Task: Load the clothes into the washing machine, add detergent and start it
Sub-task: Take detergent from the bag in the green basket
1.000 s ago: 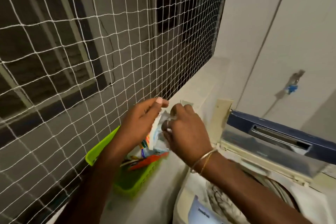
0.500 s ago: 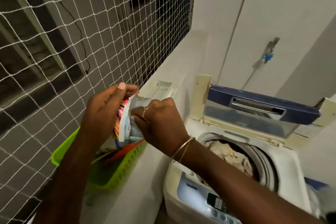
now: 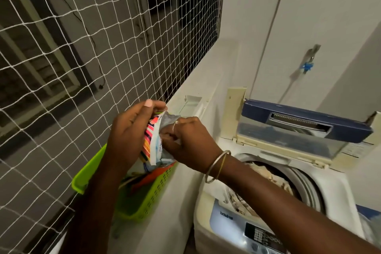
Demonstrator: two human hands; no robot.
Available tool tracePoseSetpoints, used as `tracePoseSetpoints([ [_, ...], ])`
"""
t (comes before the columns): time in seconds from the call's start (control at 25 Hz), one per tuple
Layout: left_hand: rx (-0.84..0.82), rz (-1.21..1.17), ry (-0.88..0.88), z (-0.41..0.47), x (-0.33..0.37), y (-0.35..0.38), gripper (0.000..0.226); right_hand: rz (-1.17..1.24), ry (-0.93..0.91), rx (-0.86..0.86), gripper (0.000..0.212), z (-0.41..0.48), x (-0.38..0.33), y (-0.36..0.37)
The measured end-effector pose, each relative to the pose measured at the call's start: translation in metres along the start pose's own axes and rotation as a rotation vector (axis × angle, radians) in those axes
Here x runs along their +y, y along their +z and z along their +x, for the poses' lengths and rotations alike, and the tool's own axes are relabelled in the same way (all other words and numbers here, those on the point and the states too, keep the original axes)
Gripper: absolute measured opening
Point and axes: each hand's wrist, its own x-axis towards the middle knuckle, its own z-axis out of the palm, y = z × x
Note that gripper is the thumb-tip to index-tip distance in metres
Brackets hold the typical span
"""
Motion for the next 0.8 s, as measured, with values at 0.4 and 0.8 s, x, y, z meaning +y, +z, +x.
tracePoseSetpoints([
  [0.4,-0.018,-0.058,-0.040,-0.001,0.001,-0.004,0.040,0.620,0.552,0.067,0.010,-0.006,0.006,-0.029],
  [0.8,-0.021,-0.027,-0.063,0.001,0.005,-0.003,0.037,0.710,0.630,0.204,0.009,-0.006,0.013,-0.074],
])
